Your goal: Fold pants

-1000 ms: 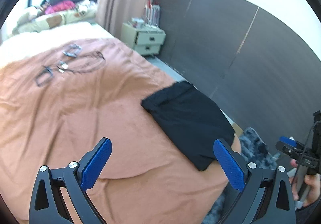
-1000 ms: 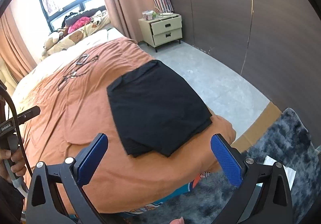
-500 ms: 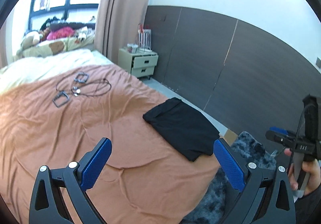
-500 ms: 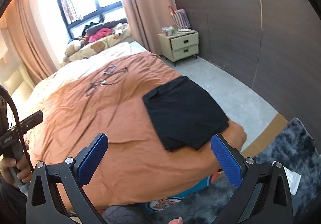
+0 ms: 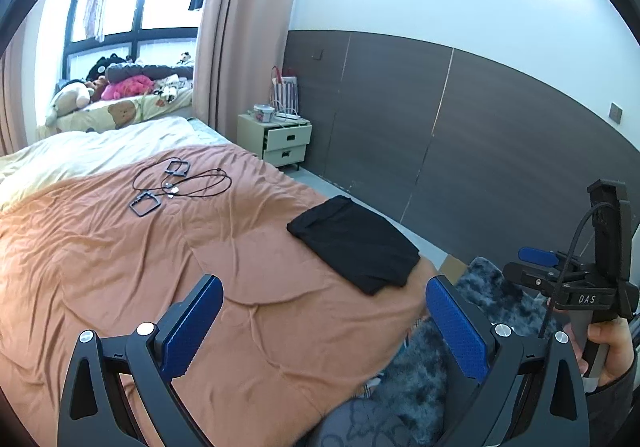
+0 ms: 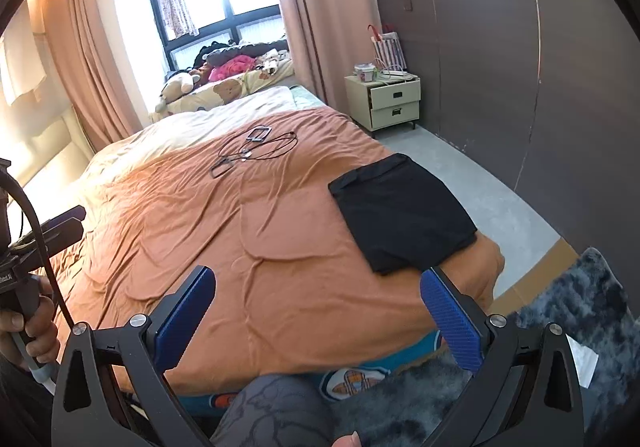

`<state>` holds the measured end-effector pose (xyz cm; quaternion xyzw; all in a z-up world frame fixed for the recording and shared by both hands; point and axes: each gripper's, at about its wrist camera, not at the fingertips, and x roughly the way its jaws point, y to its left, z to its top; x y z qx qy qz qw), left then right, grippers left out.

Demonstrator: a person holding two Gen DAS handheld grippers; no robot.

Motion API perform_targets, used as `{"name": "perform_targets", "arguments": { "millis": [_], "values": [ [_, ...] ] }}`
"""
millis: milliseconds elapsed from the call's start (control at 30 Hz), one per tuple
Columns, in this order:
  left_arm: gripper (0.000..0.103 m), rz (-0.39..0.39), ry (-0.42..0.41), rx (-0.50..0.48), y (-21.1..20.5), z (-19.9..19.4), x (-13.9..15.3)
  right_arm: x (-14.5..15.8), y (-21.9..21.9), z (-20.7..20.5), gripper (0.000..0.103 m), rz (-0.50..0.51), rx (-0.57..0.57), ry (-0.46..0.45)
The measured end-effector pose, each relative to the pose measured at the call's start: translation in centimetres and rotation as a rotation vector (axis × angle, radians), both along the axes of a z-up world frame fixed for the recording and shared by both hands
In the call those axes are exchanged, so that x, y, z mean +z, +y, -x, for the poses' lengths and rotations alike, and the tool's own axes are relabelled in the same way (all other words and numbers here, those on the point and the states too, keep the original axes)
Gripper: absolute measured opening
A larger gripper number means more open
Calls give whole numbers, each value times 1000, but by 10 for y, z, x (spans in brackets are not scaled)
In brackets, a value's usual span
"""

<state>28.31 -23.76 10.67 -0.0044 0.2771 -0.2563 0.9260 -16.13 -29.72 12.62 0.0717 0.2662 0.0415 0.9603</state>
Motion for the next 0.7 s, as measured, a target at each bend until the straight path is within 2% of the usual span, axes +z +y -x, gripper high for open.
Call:
{"name": "perform_targets", "arguments": {
  "millis": [300, 467, 700],
  "values": [
    [102, -19, -67, 75, 31, 65, 4, -3, 25, 58, 103, 4, 7, -65],
    [102, -14, -89, 114, 57, 100, -3, -18, 34, 82, 103, 33, -41, -121],
    [102, 5, -110, 177, 93, 142, -14, -44, 66, 109, 103, 59, -45, -151]
  ]
}}
